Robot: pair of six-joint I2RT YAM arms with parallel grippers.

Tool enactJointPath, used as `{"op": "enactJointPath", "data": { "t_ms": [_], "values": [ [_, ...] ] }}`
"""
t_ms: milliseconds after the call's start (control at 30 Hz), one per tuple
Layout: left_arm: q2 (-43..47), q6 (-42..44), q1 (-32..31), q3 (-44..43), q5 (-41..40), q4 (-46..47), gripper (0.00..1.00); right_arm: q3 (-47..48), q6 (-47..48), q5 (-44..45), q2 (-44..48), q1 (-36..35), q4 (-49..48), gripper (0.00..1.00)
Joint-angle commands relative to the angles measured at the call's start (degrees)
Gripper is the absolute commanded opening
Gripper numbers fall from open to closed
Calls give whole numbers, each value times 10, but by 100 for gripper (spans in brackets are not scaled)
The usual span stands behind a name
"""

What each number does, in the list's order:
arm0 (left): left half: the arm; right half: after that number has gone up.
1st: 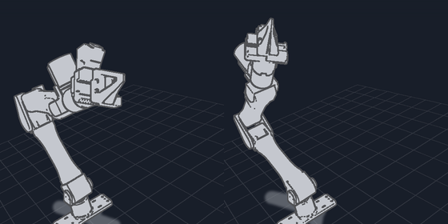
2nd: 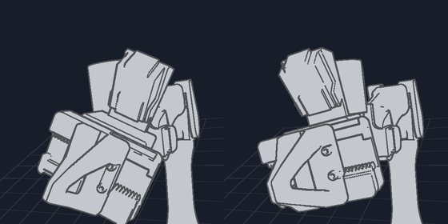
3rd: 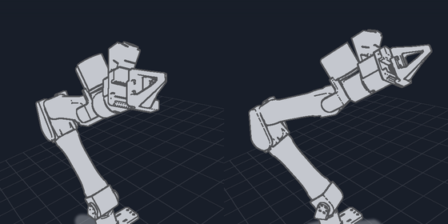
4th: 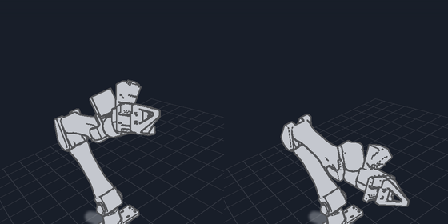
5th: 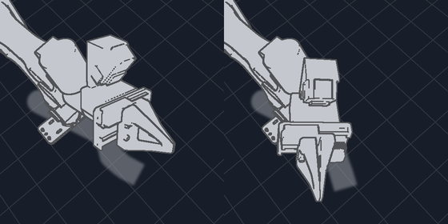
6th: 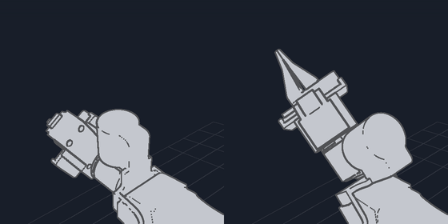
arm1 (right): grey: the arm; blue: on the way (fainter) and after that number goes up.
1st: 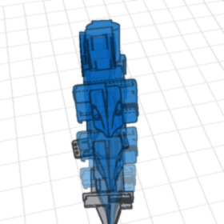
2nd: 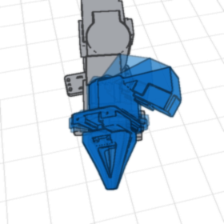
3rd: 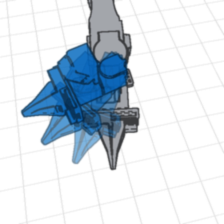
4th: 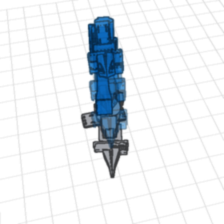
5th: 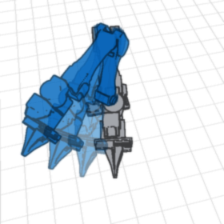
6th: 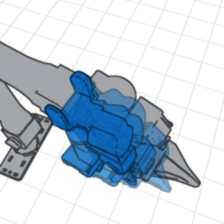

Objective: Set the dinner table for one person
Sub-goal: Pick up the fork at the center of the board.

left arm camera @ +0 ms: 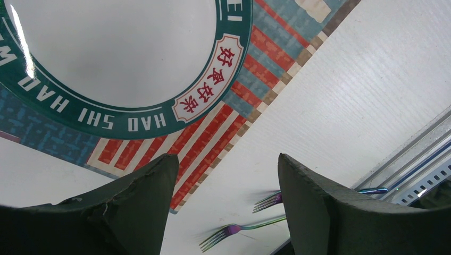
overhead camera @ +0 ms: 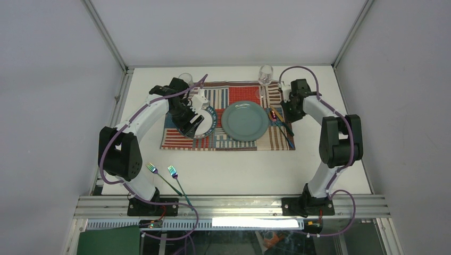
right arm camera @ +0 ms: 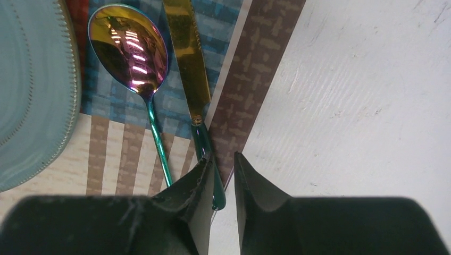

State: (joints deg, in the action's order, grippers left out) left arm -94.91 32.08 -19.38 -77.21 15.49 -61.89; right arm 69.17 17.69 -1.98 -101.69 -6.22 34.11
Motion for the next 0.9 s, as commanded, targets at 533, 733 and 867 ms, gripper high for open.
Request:
{"op": "enactJointPath", "data": {
  "t_ms": [533, 733, 867],
  "values": [
    [120, -5, 109, 94, -32, 53, 76, -55, -10, -11, 215, 62, -61, 67],
    [68, -3, 110, 61, -8, 65, 74, -72, -29, -39, 195, 64, -68, 63],
    [23, -5, 110, 28, 7, 61, 72, -77, -31, -36, 196, 65, -66, 62]
  ]
}}
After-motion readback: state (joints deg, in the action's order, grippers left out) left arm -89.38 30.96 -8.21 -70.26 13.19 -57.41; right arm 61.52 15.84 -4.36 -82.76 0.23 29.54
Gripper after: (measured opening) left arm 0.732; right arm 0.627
